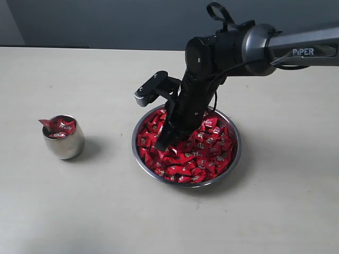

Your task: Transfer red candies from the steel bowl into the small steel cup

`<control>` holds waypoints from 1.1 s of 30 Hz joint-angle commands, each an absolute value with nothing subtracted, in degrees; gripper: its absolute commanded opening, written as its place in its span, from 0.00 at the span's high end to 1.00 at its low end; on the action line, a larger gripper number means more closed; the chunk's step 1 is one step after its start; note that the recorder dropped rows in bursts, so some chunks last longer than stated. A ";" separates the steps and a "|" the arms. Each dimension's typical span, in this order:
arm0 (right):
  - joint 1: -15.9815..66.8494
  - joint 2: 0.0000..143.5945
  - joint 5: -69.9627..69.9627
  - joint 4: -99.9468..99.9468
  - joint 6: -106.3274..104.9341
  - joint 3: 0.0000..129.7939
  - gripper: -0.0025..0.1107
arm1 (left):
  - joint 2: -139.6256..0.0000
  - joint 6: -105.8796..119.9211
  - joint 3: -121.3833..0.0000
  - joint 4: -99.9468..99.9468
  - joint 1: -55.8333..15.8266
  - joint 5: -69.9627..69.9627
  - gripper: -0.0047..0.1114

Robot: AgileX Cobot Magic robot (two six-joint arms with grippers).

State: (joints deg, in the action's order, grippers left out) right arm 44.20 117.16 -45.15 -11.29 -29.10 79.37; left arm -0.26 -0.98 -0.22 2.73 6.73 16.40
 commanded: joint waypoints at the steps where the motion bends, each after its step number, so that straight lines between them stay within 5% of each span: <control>1: 44.15 115.40 -45.38 -6.50 -24.15 79.82 0.99 | 0.00 -1.12 0.00 2.60 6.77 16.31 0.96; 16: 44.05 110.37 -41.00 2.91 -11.87 79.96 0.99 | 0.00 -1.12 0.00 2.60 6.77 16.31 0.96; 33: 44.05 116.76 -35.22 -28.71 -32.05 90.35 0.99 | 0.00 -1.12 0.00 2.60 6.77 16.31 0.96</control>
